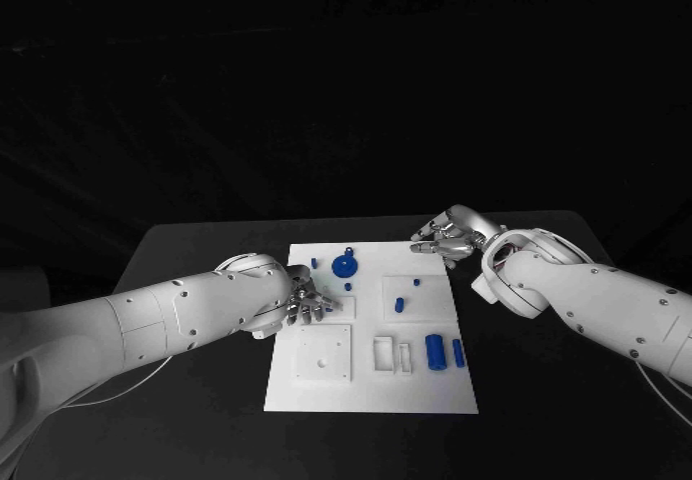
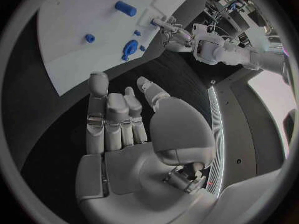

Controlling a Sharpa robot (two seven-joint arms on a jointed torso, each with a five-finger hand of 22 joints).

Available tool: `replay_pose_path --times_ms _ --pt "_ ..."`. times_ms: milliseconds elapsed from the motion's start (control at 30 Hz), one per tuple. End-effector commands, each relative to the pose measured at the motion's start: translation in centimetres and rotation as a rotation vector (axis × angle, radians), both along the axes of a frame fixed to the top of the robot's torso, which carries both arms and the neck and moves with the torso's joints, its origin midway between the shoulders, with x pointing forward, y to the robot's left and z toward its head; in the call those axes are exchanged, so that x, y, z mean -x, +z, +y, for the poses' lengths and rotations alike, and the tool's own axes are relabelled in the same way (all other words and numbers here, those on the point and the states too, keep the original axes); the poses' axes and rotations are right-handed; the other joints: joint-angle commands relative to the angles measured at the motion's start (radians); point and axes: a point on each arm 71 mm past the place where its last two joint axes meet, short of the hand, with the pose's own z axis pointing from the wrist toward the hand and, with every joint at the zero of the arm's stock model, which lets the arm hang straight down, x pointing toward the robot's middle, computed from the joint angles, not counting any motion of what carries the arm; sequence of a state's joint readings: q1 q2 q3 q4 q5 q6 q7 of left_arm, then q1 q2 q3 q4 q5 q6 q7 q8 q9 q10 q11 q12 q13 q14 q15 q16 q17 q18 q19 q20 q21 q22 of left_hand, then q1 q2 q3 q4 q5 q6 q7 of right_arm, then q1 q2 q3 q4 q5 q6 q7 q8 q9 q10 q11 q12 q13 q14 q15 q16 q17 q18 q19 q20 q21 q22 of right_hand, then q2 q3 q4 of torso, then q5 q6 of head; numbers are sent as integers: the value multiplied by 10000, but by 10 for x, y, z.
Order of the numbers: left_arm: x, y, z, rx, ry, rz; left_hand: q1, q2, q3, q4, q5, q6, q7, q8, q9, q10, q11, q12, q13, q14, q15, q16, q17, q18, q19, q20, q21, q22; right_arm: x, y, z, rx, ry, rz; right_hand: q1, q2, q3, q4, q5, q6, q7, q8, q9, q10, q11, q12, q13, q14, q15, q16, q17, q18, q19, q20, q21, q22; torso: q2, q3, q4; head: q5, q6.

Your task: Assemble the parts on the task board

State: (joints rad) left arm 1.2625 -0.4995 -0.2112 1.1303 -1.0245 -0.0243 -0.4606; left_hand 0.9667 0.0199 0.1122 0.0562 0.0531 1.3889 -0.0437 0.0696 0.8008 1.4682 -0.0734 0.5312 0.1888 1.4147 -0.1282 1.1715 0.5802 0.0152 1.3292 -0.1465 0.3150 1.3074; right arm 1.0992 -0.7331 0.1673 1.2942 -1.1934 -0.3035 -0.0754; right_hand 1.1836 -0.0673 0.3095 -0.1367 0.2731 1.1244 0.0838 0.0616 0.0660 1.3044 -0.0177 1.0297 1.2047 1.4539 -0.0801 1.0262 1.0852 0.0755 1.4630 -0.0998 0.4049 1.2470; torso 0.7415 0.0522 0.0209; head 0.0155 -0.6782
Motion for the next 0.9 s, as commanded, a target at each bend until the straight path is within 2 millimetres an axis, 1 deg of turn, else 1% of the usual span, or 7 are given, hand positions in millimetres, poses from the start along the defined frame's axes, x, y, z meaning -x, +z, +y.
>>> replay_pose_path --times_ms 33,67,300,400,467,567,900 --pt "1 -2 1 -161 -21 141 46 -207 38 233 -52 89 -12 -13 -35 482 -47 51 -35 7 -85 -39 10 -145 39 -56 -65 139 0 0 1 -2 144 19 -63 -36 24 -37 44 -66 13 4 -13 -44 4 -40 -10 -35 -14 -68 -8 118 436 -28 -48 -7 0 -3 3 -1 4" --pt "0 -1 1 -162 -15 138 409 -627 431 1031 -50 119 -2 -10 -117 481 -43 91 -156 22 -77 -83 54 -88 58 -21 -114 151 0 0 1 -1 143 20 -63 -36 24 -37 44 -66 13 4 -13 -44 4 -40 -10 -35 -14 -68 -8 118 436 -28 -48 -7 -2 -4 1 3 0" --pt "0 -1 3 -130 57 62 292 -630 292 948 -52 99 -1 -11 -93 482 -44 93 -181 15 -88 -109 53 -152 69 -61 -131 152 1 -1 0 0 127 22 -67 -42 22 -38 41 -83 17 4 -13 -41 7 -36 -8 -34 -13 -69 -9 119 436 -27 -51 -9 1 -4 -2 -7 0" --pt "-1 0 4 -38 83 15 207 -883 412 1117 -49 98 -1 -14 -100 481 -43 80 -192 10 -89 -132 36 -152 72 -63 -137 152 1 -1 0 -2 120 30 -72 -42 22 -35 42 -102 24 4 -13 -41 9 -40 -11 -32 -11 -65 -6 122 438 -26 -50 -10 2 -6 -3 -19 12" --pt "0 0 4 60 69 44 190 -1206 665 1405 -52 71 18 -25 -117 475 -33 36 -219 -7 -91 -184 -1 -151 67 -66 -152 150 1 -2 0 -3 116 35 -72 -42 22 -35 42 -102 24 4 -13 -41 9 -40 -11 -32 -11 -65 -6 122 438 -26 -50 -10 4 -7 -3 -22 15" --pt "1 2 2 326 65 139 267 -563 -740 988 -38 -88 53 -13 -122 470 -15 -159 -224 -44 -82 -252 -40 -152 29 -56 -209 141 1 -2 0 -6 104 40 -72 -42 22 -35 42 -102 24 4 -13 -41 9 -40 -11 -32 -11 -65 -6 122 438 -26 -50 -10 7 -7 -12 -43 29" --pt "-2 17 1 1158 389 163 216 -1028 -789 1511 -51 -294 137 -42 -597 474 18 -217 -209 -70 -81 -290 -53 -152 39 -67 -243 153 1 -4 -2 -2 28 66 -71 -40 46 -37 109 -146 37 5 -13 -49 14 -52 -21 -34 -8 -75 -14 129 437 -22 -58 -15 -9 -16 -16 -111 28"
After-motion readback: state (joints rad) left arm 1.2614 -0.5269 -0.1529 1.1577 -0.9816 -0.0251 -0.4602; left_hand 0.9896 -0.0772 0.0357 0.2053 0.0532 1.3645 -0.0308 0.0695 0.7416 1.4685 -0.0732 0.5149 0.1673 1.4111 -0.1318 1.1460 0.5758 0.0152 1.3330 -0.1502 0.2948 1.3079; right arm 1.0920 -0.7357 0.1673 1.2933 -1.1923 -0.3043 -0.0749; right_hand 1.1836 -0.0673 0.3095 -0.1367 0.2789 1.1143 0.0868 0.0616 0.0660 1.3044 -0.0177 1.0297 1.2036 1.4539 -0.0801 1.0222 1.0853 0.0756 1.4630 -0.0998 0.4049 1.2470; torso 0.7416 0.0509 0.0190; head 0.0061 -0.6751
